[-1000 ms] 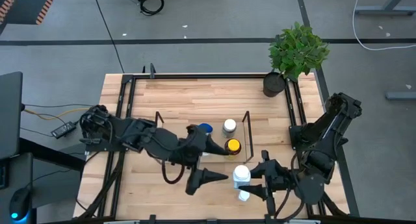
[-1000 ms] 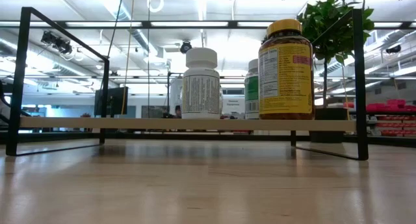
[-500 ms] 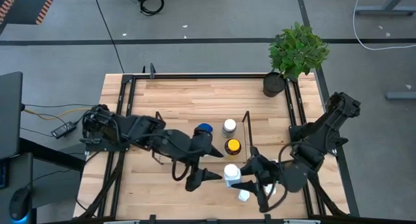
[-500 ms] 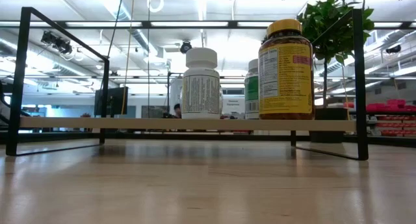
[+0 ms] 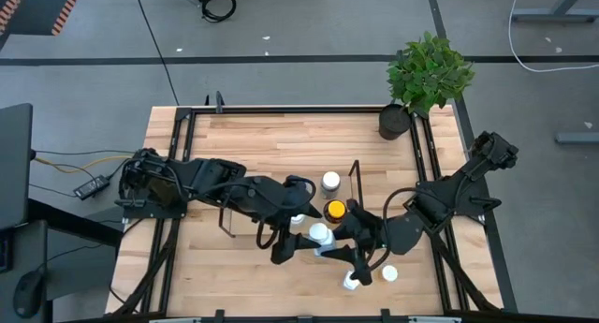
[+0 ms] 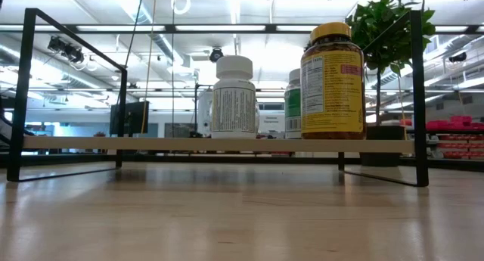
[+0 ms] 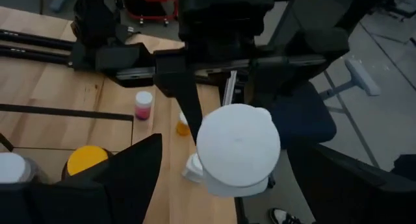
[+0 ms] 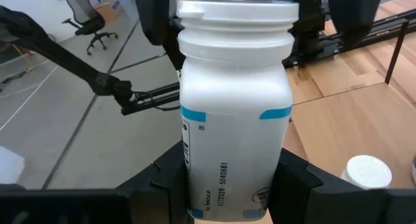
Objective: Pick and place medicine bottles onto shelf by color
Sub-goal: Put the white and blue medicine bottle on the shelf
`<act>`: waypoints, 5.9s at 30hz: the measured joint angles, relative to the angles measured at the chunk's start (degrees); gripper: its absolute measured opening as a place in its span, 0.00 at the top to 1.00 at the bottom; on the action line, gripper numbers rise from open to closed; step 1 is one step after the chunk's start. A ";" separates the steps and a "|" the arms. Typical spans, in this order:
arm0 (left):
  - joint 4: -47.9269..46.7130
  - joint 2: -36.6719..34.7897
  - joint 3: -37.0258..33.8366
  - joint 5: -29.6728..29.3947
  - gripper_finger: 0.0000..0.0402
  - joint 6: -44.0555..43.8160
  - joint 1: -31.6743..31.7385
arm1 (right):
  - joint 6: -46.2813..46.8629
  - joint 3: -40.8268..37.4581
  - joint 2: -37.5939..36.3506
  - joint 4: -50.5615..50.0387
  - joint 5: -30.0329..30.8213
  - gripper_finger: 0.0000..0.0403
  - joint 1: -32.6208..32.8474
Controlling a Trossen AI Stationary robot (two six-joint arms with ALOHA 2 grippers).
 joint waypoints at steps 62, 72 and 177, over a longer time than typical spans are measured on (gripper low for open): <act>-0.32 0.64 0.02 1.87 0.51 1.11 0.67 | 0.36 0.00 0.04 -1.55 -3.98 0.60 -2.67; -0.36 1.71 0.07 3.74 0.49 1.03 0.68 | 0.59 -0.04 0.09 -1.79 -4.87 0.60 -2.67; -29.40 -0.22 -34.88 0.27 0.51 26.64 24.93 | 3.38 0.04 -0.02 -7.93 -3.94 0.50 -8.61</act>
